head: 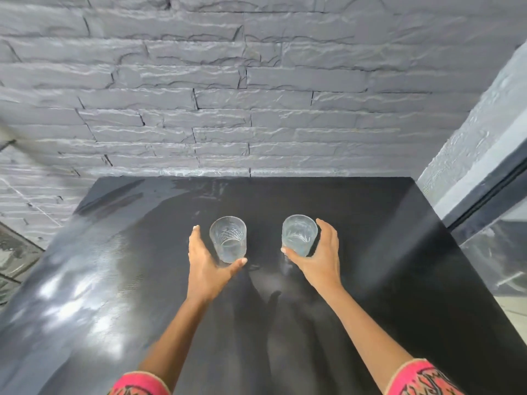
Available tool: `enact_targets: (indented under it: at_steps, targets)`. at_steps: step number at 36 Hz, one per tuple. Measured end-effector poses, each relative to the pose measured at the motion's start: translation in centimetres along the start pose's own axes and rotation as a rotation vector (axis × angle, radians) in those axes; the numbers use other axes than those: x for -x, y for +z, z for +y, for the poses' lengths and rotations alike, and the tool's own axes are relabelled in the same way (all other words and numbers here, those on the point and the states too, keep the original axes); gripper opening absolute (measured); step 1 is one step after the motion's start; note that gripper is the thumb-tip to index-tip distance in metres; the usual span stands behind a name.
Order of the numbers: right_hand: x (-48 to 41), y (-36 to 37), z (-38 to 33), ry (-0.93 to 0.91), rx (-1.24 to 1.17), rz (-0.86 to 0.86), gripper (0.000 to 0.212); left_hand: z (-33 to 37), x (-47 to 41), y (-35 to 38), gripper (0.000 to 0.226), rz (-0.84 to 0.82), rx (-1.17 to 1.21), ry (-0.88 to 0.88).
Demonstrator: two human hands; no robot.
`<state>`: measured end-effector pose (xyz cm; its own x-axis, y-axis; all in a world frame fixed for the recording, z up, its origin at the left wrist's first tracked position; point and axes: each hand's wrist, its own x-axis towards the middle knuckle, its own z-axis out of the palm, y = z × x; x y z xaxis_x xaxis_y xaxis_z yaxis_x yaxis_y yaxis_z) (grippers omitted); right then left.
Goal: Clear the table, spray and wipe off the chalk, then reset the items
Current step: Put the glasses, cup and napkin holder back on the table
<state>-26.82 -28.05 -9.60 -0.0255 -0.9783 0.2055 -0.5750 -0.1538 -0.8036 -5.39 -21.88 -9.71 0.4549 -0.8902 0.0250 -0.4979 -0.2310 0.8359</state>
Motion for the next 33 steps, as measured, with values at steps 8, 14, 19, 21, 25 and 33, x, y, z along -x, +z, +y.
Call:
enact_targets:
  at_steps: [8, 14, 19, 21, 25, 33]
  targets:
    - [6.5, -2.4, -2.6, -0.170, -0.091, -0.028, 0.078, 2.5, 11.2, -3.9, 0.104, 0.247, 0.008, 0.069]
    - [13.3, -3.6, -4.8, -0.209, -0.177, -0.139, 0.074, 2.7, 20.9, -7.0, 0.092, 0.360, -0.025, 0.031]
    - [20.2, -3.0, -8.1, -0.286, -0.248, -0.268, 0.070, 0.7, 29.2, -10.5, 0.088, 0.489, -0.063, -0.090]
    - [22.3, -2.3, -9.4, -0.308, -0.274, -0.317, 0.068, -0.2, 31.7, -11.8, 0.088, 0.514, -0.056, -0.141]
    - [26.8, 0.2, -12.1, -0.377, -0.289, -0.439, 0.065, -2.7, 36.4, -15.2, 0.087, 0.592, -0.052, -0.252]
    - [34.1, 7.1, -16.7, -0.479, -0.289, -0.587, 0.059, -9.1, 42.0, -20.5, 0.086, 0.701, -0.014, -0.427]
